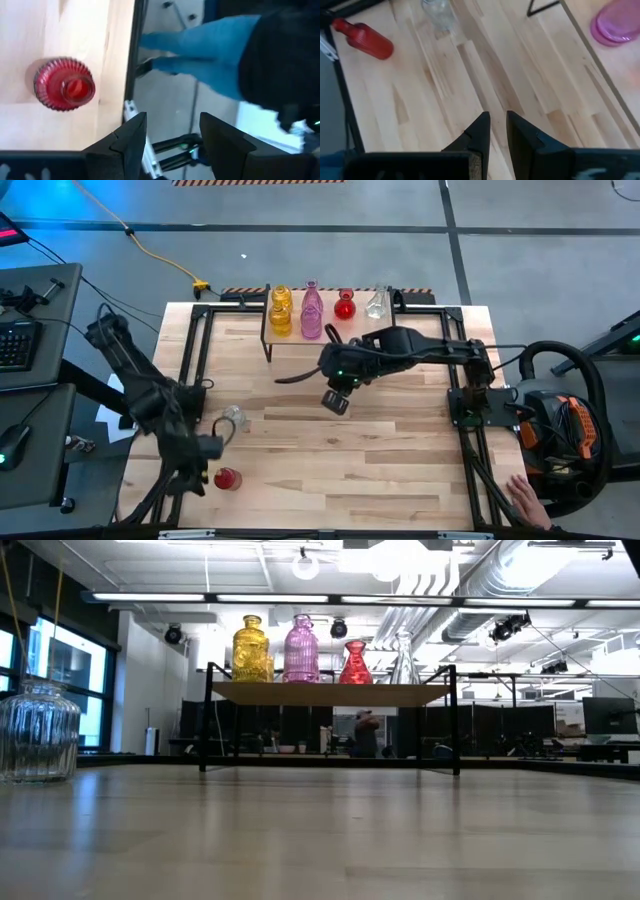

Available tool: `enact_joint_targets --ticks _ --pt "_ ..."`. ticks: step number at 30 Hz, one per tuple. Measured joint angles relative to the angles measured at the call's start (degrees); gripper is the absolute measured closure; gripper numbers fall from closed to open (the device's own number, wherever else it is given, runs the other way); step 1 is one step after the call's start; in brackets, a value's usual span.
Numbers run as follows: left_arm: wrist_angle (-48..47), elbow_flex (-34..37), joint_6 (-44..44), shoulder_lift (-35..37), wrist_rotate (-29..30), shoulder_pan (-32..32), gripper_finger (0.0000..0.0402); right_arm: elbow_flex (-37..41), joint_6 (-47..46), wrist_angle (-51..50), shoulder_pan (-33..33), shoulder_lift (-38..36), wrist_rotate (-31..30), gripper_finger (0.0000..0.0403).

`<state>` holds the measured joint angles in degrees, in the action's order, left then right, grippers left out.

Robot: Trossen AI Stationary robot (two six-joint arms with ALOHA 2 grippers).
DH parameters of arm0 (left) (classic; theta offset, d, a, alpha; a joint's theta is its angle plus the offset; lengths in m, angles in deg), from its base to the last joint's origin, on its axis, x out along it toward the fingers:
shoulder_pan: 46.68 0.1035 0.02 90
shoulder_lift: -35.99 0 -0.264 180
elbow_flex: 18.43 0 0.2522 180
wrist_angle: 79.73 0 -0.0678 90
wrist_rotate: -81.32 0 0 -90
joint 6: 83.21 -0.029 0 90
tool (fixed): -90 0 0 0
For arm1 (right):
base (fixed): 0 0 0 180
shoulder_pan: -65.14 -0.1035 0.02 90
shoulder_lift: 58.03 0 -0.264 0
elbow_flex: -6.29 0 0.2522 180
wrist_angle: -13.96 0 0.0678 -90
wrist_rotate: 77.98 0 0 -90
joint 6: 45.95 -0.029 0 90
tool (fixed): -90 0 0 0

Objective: Sort vases onto shelf
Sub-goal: Put the red vase on the shelf

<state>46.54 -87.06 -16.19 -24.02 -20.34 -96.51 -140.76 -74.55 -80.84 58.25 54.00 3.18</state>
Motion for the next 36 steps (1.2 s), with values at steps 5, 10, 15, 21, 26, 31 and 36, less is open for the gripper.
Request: enact_joint_targets --ticks 5,10,15,21,26,31,36 --pt "0.09 0.02 -0.04 -4.72 0.24 -2.93 0.0227 0.0 -0.1 2.99 -0.86 0.0 0.0 0.0359" --pt "1.11 0.02 1.1 -7.11 1.22 -3.32 0.0227 0.0 -0.49 4.62 -1.51 0.0 -0.96 0.0359" --pt "1.12 0.02 -0.44 -9.09 3.44 -3.53 0.0227 0.0 -1.42 4.65 -1.8 0.02 -2.92 0.0359" --pt "0.86 0.02 -1.64 -10.44 3.93 -3.53 0.0227 0.01 -2.15 4.8 -1.8 0.2 -3.05 0.0359" --pt "0.2 0.02 -3.28 -10.35 4.69 -3.53 0.0227 0.02 -2.49 4.82 -1.8 0.26 -3.06 0.0359" --pt "-2.74 -0.02 -4.2 -10.21 4.89 -3.27 0.0227 0.02 -2.47 4.81 -1.8 0.26 -3.04 0.0359" --pt "-15.44 -5.34 -5.41 -10.24 6.05 -3.32 0.0227 0.02 -2.45 4.82 -1.8 0.26 -3.22 0.0359"
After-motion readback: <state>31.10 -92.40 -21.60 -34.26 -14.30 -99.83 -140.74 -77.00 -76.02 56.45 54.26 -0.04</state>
